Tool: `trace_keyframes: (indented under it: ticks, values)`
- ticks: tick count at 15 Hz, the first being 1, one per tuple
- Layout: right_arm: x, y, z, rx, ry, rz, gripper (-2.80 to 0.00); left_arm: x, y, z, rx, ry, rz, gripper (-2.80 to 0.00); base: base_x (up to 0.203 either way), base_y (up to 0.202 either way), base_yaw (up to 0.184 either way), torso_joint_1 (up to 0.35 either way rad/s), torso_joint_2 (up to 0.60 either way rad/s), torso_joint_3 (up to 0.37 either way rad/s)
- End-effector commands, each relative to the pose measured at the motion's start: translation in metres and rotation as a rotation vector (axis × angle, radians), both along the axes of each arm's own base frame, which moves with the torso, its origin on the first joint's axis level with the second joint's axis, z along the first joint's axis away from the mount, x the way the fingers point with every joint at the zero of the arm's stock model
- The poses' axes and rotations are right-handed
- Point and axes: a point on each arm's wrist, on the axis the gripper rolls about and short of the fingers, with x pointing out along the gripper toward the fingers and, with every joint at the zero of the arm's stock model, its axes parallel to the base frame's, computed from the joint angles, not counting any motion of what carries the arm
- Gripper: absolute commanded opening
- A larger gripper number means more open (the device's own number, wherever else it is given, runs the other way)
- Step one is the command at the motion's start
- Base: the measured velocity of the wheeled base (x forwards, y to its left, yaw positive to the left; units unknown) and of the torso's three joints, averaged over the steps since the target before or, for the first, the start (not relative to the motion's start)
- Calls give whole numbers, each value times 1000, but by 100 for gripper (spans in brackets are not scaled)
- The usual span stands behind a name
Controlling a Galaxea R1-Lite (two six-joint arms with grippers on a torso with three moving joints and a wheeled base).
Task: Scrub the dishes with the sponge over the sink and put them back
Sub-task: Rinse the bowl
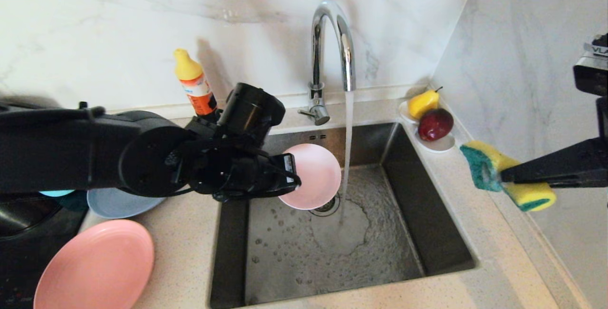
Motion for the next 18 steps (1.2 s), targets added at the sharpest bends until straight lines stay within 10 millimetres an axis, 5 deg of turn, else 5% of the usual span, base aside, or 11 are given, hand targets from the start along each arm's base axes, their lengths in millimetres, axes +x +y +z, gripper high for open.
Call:
trace_keyframes:
  ticks: [1, 8, 18]
  values:
    - [-24, -9, 0, 13, -20, -1, -280, 28, -21, -26, -15, 50, 36, -280, 0, 0, 0, 0, 0, 0]
    - [-31, -12, -4, 11, -15, -6, -280, 57, -45, -32, -75, 24, 51, -280, 0, 0, 0, 0, 0, 0]
    - [-36, -14, -11, 2, -4, -6, -280, 54, -57, -43, -99, 83, 32, -280, 0, 0, 0, 0, 0, 0]
